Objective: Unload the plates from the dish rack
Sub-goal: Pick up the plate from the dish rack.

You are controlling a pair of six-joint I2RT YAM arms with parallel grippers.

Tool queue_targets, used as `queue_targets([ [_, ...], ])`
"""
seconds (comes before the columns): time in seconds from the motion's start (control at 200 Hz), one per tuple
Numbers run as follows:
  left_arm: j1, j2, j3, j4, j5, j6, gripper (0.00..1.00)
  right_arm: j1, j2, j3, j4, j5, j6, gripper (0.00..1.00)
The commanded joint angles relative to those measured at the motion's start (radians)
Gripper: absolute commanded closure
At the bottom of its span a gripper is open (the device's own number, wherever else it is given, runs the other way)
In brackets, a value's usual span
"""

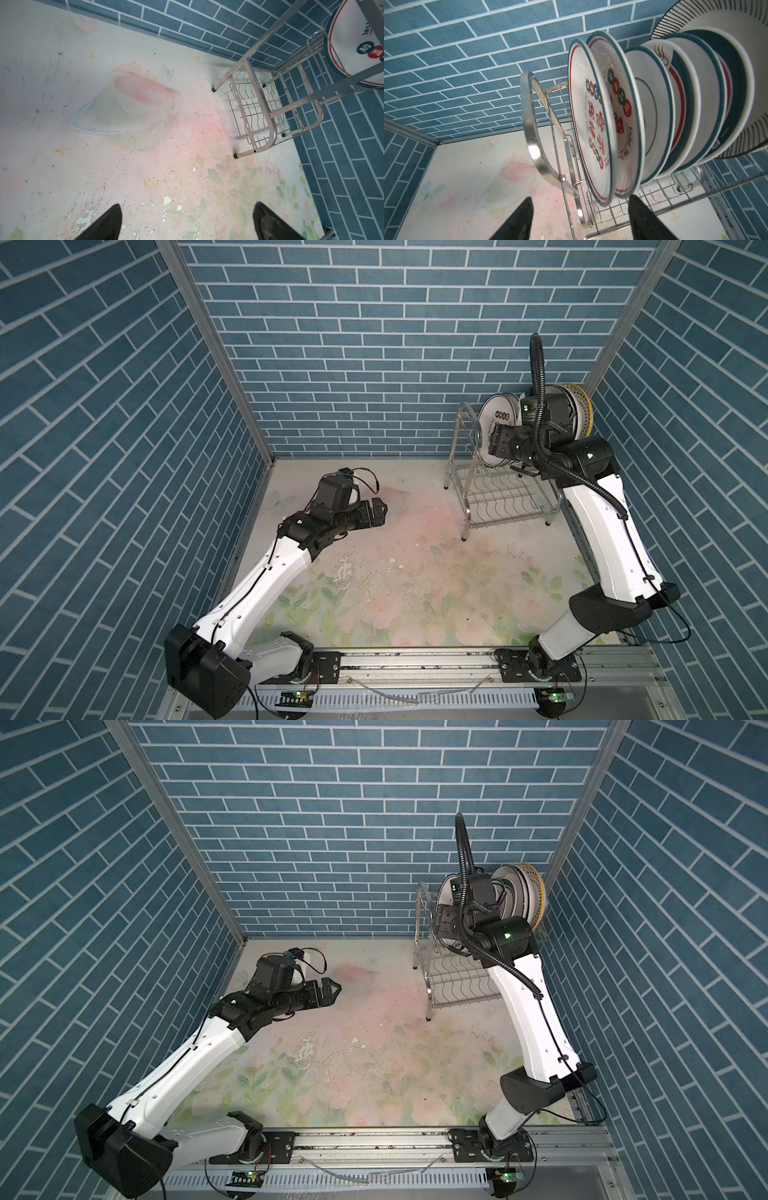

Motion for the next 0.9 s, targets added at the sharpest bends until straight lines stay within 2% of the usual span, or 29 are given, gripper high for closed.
queue_targets([
  [0.0, 0.002, -0.005, 0.003, -0.019, -0.035, 0.023, 0.01, 0.004, 0.024, 0.040, 0.001, 0.032, -0.020, 0.31],
  [0.49, 0.018, 0.006, -0.015, 0.007, -0.013, 0.027, 0.01, 0.005, 0.071, 0.040, 0.001, 0.112, -0.017, 0.38],
  [0.69, 0.020, 0.008, -0.020, 0.004, -0.011, 0.027, 0.01, 0.005, 0.075, 0.027, 0.023, 0.147, -0.015, 0.53],
  [0.895, 0.020, 0.006, -0.023, 0.006, -0.004, 0.025, 0.01, 0.004, 0.101, 0.021, 0.049, 0.177, -0.023, 0.60],
])
